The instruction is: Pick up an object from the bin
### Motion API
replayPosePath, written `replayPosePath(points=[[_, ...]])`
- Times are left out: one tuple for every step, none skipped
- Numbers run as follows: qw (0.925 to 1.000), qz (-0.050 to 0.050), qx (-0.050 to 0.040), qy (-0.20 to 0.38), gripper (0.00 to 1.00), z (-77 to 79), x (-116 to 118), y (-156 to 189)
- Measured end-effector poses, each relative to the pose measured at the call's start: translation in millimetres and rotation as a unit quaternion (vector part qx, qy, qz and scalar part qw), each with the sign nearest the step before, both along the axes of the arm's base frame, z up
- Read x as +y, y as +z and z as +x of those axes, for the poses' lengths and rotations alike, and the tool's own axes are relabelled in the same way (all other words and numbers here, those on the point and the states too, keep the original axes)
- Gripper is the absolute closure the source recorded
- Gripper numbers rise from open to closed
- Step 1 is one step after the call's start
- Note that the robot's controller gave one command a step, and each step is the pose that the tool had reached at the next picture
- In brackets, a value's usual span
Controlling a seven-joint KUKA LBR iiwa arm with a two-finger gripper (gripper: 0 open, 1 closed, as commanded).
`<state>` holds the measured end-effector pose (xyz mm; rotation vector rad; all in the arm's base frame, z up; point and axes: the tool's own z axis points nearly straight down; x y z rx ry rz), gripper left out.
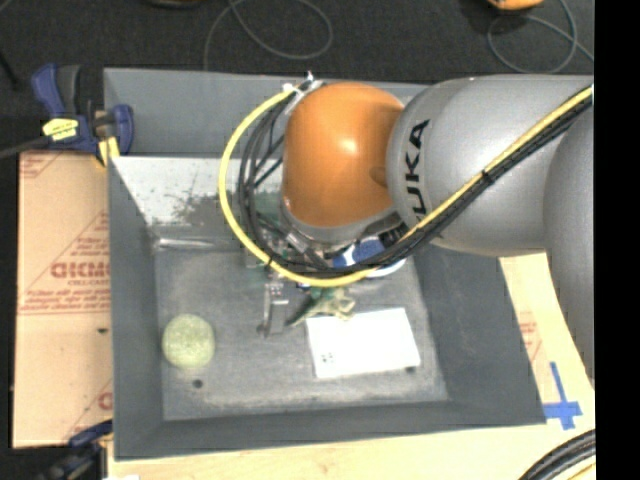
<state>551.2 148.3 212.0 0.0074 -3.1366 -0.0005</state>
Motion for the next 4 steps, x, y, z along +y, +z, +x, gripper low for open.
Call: replayPosePath(points=[[1.0000,0.001,-0.0039,-0.002,0.00,1.6,-0.9,4.9],[0.9998,0.001,-0.0065,0.020,0.00,-4.8,33.9,-60.6],[0.9950,-0.001,0.0005,0.100,0.00,-17.9,80.6,-61.1],[0.9991,0.001,-0.0047,-0.042,0.00,-15.0,82.0,-72.3]])
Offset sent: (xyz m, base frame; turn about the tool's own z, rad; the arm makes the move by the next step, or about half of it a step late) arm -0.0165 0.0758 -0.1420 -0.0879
